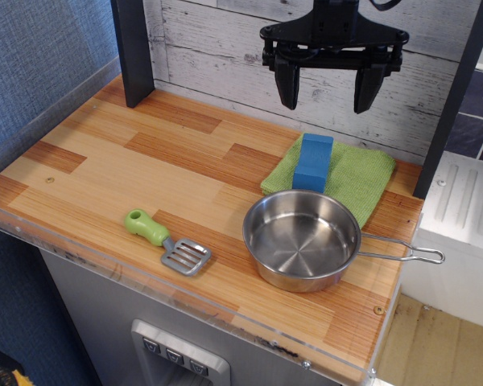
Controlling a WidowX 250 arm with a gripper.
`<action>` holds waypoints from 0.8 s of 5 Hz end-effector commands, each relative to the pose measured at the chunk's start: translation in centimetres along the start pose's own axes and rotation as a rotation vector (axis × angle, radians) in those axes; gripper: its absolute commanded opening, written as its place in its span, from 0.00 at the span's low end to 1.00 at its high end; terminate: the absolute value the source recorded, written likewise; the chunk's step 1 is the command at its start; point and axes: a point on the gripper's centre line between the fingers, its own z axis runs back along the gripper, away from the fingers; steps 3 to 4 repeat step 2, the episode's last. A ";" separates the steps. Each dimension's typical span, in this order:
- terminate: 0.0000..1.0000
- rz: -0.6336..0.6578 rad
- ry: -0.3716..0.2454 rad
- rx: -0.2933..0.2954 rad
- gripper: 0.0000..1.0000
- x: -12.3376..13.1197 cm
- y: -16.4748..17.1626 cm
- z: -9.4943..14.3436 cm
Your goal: Place the blue block on the green towel
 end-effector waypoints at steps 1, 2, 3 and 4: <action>0.00 0.005 -0.052 -0.026 1.00 0.2 0.2 2.1; 1.00 0.005 -0.052 -0.026 1.00 0.2 0.2 2.1; 1.00 0.005 -0.052 -0.026 1.00 0.2 0.2 2.1; 1.00 0.005 -0.052 -0.026 1.00 0.2 0.2 2.1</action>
